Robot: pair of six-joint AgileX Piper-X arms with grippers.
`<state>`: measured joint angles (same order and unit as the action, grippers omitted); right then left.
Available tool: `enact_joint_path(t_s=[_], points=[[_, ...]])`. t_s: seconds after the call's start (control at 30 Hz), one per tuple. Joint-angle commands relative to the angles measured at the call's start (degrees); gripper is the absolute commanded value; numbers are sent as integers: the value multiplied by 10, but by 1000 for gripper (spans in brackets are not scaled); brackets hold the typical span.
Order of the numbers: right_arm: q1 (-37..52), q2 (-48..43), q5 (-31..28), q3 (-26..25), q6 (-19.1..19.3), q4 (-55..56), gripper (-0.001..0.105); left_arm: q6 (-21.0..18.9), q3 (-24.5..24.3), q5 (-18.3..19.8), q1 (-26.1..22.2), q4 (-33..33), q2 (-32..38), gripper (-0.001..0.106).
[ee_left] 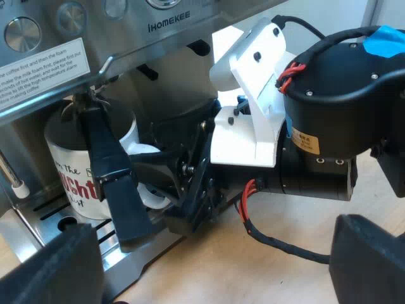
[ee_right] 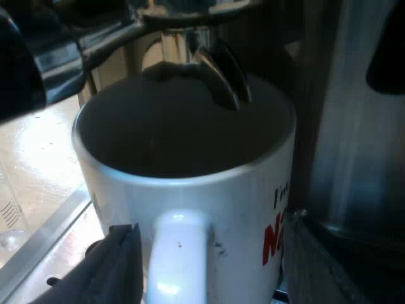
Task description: Place mug into machine
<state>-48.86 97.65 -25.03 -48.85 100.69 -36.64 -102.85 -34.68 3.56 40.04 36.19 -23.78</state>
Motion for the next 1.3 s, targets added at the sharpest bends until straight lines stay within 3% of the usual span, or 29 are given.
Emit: enact_joint_path(t_s=[0.03,0.57,1.1,1.3], points=[[-3,-10,-1,-5,-5,-5,52,-3,-3,-8,3,-2,0,79],[-15,-117,-5,-1,-20,162,52,-3,-3,-8,3,-2,0,79],[-77,-263,-12,65,-16,165,52,-3,-3,-8,3,-8,0,79],[-117,-306,-48,65,-16,193,52,-3,-3,-8,3,-53,0,79]])
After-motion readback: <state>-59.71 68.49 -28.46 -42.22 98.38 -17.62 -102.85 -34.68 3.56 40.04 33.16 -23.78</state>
